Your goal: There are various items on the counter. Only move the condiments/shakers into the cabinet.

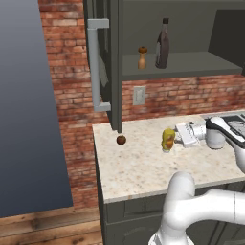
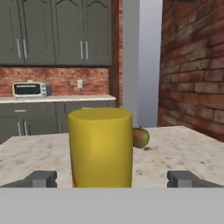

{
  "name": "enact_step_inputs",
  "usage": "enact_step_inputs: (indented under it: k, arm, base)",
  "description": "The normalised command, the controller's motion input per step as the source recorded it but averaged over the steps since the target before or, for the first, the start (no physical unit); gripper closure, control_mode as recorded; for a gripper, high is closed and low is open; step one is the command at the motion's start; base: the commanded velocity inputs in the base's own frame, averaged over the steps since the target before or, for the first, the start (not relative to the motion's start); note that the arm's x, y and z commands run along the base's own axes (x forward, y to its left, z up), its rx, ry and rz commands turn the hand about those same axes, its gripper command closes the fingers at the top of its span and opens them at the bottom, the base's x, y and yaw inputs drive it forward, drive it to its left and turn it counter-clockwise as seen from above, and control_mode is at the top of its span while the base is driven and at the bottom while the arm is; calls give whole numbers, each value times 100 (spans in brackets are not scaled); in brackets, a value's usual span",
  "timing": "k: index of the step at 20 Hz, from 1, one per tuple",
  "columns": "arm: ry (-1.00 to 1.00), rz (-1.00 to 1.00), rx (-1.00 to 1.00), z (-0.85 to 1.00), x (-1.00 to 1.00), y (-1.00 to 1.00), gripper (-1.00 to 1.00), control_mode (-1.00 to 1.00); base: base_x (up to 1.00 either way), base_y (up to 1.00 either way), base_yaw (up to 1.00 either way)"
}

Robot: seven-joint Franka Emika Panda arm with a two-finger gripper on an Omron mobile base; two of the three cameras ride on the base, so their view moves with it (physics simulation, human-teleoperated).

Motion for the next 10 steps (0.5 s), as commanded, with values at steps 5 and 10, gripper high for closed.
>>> enact_step_inputs:
  k: [5,10]
  arm:
    - [7,0,0,0,6,6,-100,-100]
    - [10,0,0,-7,0,14,-100,-100]
  base:
    - [0,0,0]
    - [0,0,0]
